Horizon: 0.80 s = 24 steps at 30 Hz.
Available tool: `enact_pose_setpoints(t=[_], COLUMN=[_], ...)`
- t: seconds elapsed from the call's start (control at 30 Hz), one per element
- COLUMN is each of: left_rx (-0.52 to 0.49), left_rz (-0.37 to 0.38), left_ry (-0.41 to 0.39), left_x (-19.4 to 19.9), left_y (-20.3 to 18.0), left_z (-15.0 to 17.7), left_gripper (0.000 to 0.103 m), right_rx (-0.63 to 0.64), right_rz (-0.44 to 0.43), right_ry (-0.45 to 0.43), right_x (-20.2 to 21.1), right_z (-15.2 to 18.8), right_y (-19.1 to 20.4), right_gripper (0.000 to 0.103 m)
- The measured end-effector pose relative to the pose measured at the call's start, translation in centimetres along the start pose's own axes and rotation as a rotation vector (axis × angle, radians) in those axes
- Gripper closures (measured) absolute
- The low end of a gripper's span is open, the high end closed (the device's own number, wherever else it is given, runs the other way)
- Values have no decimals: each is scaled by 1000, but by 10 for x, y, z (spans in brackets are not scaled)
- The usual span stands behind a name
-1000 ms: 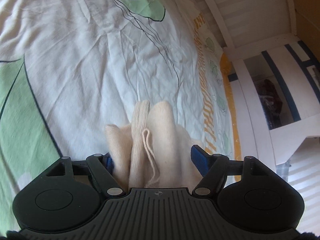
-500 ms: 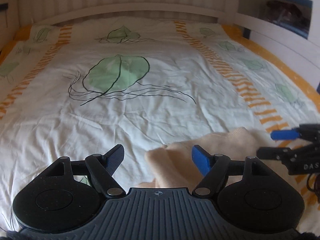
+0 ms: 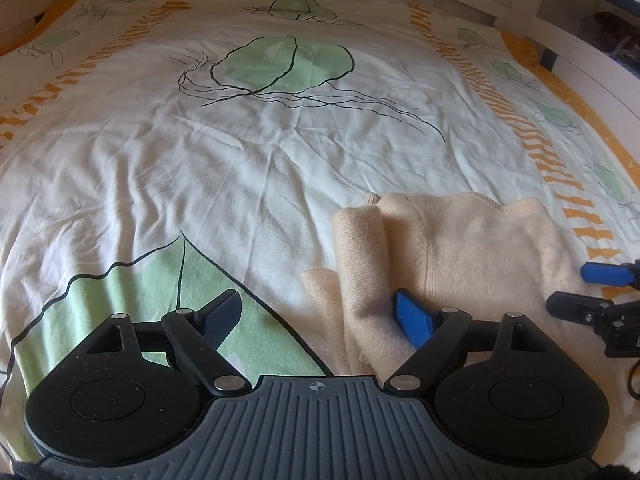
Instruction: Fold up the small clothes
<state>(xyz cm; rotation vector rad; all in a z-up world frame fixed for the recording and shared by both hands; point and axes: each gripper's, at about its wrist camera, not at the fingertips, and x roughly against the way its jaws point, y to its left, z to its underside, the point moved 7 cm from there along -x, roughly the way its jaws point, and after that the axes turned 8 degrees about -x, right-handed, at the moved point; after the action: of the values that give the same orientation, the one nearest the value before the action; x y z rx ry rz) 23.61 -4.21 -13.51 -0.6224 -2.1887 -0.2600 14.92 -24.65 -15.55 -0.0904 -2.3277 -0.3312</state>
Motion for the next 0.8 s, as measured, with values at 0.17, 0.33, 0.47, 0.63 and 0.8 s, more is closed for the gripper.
enact_pose_setpoints(t=[0.17, 0.33, 0.47, 0.63, 0.8], left_rx=[83, 115, 90, 68, 48], left_rz=[10, -3, -8, -20, -102], left_ry=[6, -23, -60, -100, -119], left_x=[12, 44, 76, 112, 139], left_y=[7, 8, 0, -23, -46], left_z=[17, 29, 36, 39, 37], left_gripper=[19, 19, 19, 19, 19], right_rx=[-5, -67, -109, -136, -116], right_rz=[17, 24, 30, 14, 16], right_ry=[12, -6, -54, -94, -124], right_x=[13, 35, 61, 91, 114], right_z=[9, 22, 25, 29, 34], right_y=[-3, -9, -11, -2, 16], right_gripper=[11, 11, 10, 0, 0])
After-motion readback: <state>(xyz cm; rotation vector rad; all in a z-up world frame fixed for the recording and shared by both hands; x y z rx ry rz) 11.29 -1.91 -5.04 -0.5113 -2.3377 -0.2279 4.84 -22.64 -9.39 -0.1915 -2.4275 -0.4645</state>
